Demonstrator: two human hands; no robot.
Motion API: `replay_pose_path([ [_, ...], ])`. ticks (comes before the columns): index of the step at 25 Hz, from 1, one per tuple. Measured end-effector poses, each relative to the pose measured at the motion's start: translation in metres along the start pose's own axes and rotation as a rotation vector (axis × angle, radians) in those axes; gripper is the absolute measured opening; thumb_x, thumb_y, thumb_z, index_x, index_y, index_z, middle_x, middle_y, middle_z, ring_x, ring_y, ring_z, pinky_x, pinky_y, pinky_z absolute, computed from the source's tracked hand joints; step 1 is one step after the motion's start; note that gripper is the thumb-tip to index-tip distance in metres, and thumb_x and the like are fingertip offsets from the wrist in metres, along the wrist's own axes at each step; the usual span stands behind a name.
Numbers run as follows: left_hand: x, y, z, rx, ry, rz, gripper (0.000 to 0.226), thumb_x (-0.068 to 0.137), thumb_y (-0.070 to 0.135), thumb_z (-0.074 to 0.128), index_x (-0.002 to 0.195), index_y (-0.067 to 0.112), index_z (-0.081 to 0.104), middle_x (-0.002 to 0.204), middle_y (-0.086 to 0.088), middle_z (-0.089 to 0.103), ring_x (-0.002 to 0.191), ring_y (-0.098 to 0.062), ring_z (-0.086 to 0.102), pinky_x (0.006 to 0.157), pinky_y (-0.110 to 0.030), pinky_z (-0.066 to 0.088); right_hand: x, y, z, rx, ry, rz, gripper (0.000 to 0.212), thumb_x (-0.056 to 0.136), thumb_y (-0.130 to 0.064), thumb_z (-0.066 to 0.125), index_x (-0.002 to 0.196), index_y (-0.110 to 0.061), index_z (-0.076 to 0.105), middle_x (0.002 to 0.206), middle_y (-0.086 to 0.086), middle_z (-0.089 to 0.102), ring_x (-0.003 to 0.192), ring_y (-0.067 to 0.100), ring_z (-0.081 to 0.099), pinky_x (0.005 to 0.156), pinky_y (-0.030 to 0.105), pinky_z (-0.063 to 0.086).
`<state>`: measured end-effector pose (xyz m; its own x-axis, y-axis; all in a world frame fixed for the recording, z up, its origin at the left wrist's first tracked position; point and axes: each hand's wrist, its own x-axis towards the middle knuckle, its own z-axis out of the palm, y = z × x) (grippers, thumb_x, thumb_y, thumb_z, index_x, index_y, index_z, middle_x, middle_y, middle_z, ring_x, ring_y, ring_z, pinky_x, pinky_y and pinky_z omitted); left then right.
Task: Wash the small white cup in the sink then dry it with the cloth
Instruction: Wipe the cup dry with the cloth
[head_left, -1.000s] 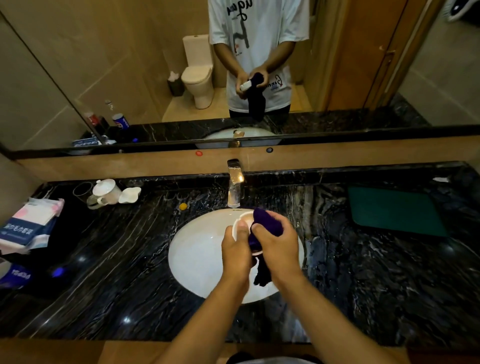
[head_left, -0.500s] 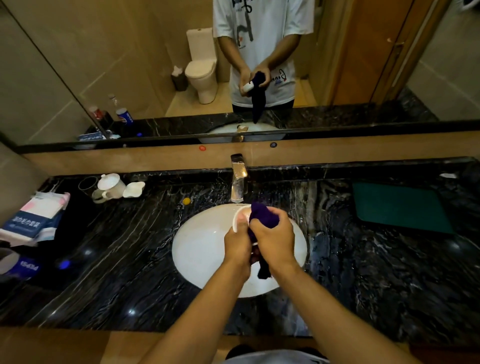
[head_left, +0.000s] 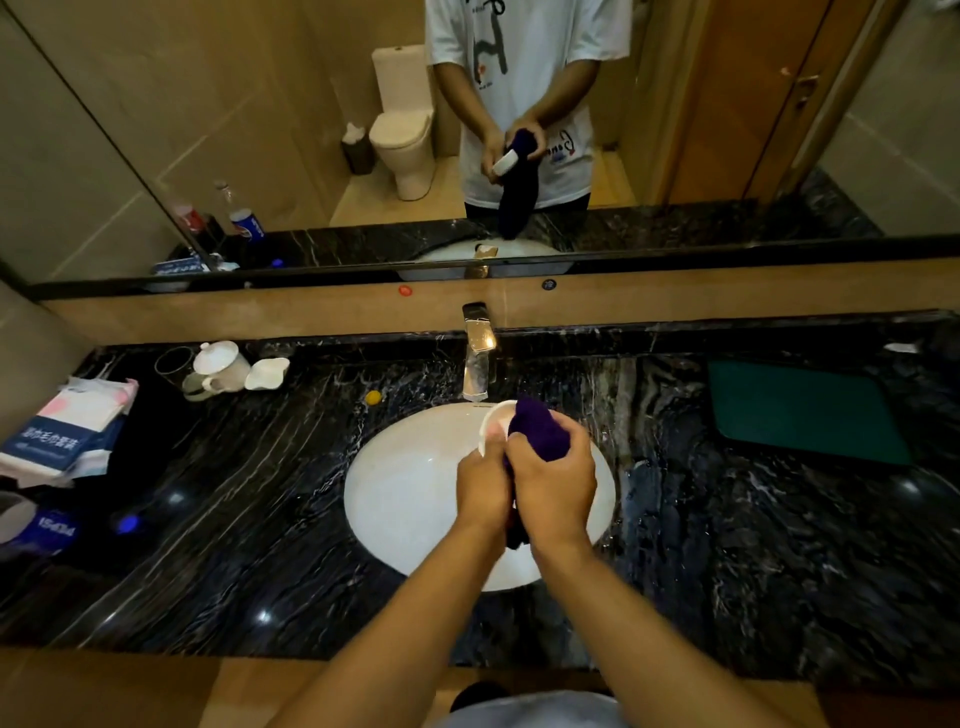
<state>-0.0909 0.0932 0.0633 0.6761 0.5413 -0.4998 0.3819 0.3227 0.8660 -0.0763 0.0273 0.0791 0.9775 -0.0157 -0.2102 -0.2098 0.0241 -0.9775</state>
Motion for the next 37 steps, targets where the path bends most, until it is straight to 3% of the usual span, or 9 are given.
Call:
replay_pose_path([
  [4,0.006,0.008,-0.016,0.389,-0.121,0.092,0.057,0.101,0.06,0.036,0.072,0.021,0.065,0.047,0.008,0.055,0.046,-0.016,0.049,0.044,-0.024,0.035,0.028,-0.006,-0.025,-0.122,-0.135,0.013,0.04,0.065,-0.026,0.074,0.104,-0.032,0.065,0.091,-0.008,0.073,0.08,0.01,0.073,0.064,0.029,0.064],
  [7,0.015,0.027,-0.031,0.788,-0.168,0.413,0.055,0.101,0.063,0.033,0.079,0.026,0.067,0.068,0.006,0.068,0.063,-0.014,0.059,0.053,-0.032,0.039,0.051,-0.022,-0.044,-0.256,-0.419,-0.004,0.033,0.063,-0.027,0.073,0.095,-0.033,0.07,0.081,-0.007,0.076,0.074,0.012,0.074,0.063,0.026,0.062],
  [12,-0.004,0.018,0.004,0.267,-0.044,0.332,0.037,0.101,0.051,0.044,0.094,0.033,0.077,0.08,0.006,0.079,0.069,-0.007,0.071,0.052,-0.02,0.052,0.027,-0.012,-0.019,-0.01,0.061,-0.013,0.034,0.063,-0.033,0.072,0.097,-0.03,0.066,0.085,-0.005,0.074,0.076,0.011,0.072,0.062,0.027,0.06],
  [16,-0.016,0.011,0.029,-0.171,-0.026,-0.091,0.047,0.103,0.048,0.046,0.1,0.011,0.075,0.09,-0.013,0.08,0.088,-0.032,0.075,0.081,-0.045,0.062,0.011,-0.005,-0.007,0.111,0.172,-0.022,0.043,0.068,-0.029,0.075,0.108,-0.029,0.061,0.093,-0.011,0.071,0.078,-0.002,0.07,0.06,0.014,0.056],
  [19,-0.005,0.028,0.011,0.288,-0.156,0.112,0.061,0.099,0.063,0.038,0.079,0.013,0.068,0.057,0.005,0.067,0.054,-0.018,0.062,0.054,-0.031,0.049,0.034,-0.013,-0.029,0.074,0.057,0.005,0.037,0.068,-0.023,0.074,0.103,-0.025,0.064,0.088,-0.007,0.072,0.072,0.005,0.069,0.053,0.014,0.053],
  [23,0.01,0.051,-0.013,0.734,-0.291,0.44,0.053,0.098,0.061,0.041,0.087,0.021,0.072,0.078,-0.001,0.075,0.069,-0.02,0.066,0.062,-0.038,0.05,0.055,-0.028,-0.056,-0.124,-0.313,-0.061,0.024,0.074,-0.017,0.073,0.097,-0.022,0.069,0.076,-0.009,0.074,0.062,0.003,0.069,0.049,0.014,0.051],
  [26,0.001,0.044,0.003,0.479,-0.155,0.414,0.041,0.1,0.052,0.047,0.083,0.027,0.074,0.073,0.004,0.076,0.068,-0.007,0.068,0.057,-0.03,0.048,0.05,-0.028,-0.042,-0.021,-0.155,-0.045,0.029,0.066,-0.027,0.073,0.095,-0.026,0.068,0.077,-0.007,0.075,0.065,0.005,0.071,0.052,0.018,0.053],
  [31,-0.013,0.018,0.044,-0.27,0.016,-0.086,0.037,0.102,0.043,0.049,0.096,0.014,0.071,0.085,-0.014,0.079,0.077,-0.03,0.076,0.066,-0.04,0.062,0.022,-0.01,-0.01,0.246,0.202,0.109,0.046,0.06,-0.037,0.073,0.104,-0.032,0.063,0.096,-0.004,0.075,0.082,0.014,0.074,0.067,0.032,0.063],
  [37,0.007,0.038,-0.005,0.572,-0.205,0.263,0.047,0.096,0.052,0.055,0.091,0.007,0.067,0.076,-0.01,0.068,0.064,-0.024,0.059,0.058,-0.039,0.045,0.057,-0.021,-0.056,-0.072,-0.251,0.07,0.03,0.067,-0.02,0.074,0.096,-0.023,0.069,0.081,0.0,0.076,0.069,0.014,0.072,0.053,0.02,0.054],
])
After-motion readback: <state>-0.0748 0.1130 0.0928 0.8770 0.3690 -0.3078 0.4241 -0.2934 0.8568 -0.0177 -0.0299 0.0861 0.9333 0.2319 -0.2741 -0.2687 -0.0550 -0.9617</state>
